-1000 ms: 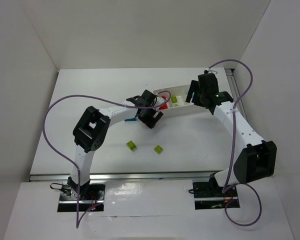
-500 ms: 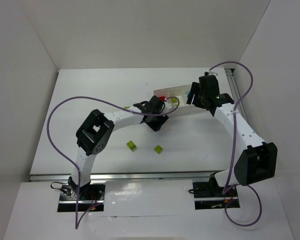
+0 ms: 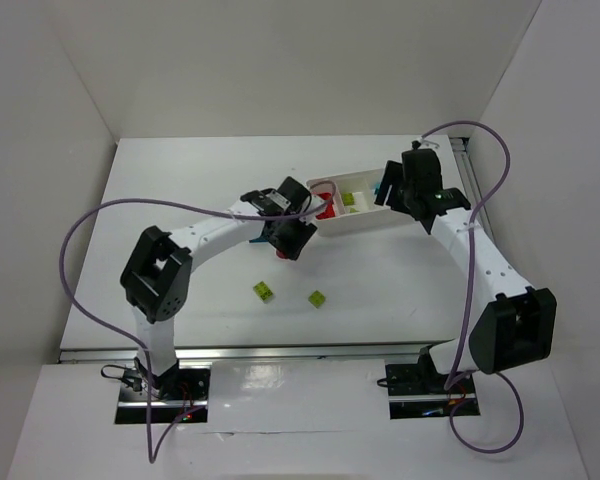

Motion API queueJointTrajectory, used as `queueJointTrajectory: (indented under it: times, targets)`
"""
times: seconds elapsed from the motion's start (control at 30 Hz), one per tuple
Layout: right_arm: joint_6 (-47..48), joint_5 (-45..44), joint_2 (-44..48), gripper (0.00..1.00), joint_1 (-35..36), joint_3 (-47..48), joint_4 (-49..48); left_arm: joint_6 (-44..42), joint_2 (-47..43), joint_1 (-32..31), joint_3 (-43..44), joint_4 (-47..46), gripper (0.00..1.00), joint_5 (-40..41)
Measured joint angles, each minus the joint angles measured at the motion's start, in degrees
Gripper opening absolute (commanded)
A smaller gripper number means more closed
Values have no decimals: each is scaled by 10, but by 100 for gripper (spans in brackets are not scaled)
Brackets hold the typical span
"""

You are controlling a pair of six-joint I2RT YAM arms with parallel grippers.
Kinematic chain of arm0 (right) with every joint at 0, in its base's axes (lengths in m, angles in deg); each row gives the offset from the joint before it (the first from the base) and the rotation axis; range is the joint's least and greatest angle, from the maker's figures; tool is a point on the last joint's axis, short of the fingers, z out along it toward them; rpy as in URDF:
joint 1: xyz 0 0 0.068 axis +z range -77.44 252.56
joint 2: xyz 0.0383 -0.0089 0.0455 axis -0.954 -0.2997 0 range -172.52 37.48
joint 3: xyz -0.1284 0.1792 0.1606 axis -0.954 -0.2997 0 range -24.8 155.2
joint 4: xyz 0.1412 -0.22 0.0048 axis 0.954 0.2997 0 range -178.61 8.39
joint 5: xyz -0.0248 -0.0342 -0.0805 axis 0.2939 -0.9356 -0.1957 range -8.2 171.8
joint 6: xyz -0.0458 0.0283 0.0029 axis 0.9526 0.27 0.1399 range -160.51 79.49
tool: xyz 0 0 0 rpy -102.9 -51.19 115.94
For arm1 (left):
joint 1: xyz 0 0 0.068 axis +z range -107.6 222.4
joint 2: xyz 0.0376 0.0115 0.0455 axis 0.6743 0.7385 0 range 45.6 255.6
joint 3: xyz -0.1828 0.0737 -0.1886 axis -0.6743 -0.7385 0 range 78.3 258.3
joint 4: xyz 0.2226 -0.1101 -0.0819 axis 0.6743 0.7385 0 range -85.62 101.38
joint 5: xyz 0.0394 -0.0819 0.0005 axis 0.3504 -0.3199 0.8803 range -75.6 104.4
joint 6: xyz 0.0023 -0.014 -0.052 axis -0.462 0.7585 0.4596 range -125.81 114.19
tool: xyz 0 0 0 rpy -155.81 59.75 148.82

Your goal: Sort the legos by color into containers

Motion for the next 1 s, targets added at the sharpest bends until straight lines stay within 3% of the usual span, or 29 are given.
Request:
queueJointTrajectory:
  times: [0.1, 0.2, 0.43, 0.63, 0.9, 0.97, 1.0]
  targets:
    - [2, 4, -5, 74, -8, 0, -5, 14, -43, 22, 37, 47, 0, -44]
    - [2, 10, -10, 74, -10, 0, -6, 31, -39, 39, 132, 57, 0, -82]
    - [1, 16, -1, 74, -15, -21, -5, 88, 115, 48, 427, 45, 0, -114]
    - [-3, 20, 16, 74, -21, -34, -1, 116, 196, 48, 430, 43, 0, -106]
    - [-6, 74, 33, 75, -20, -90, 2, 117, 212, 48, 421, 43, 11, -94]
    - [-4, 87, 33, 75, -14, -100, 3, 117, 213, 48, 422, 41, 18, -94]
    - [-1, 93, 33, 75, -9, -104, 3, 117, 213, 48, 422, 41, 32, -94]
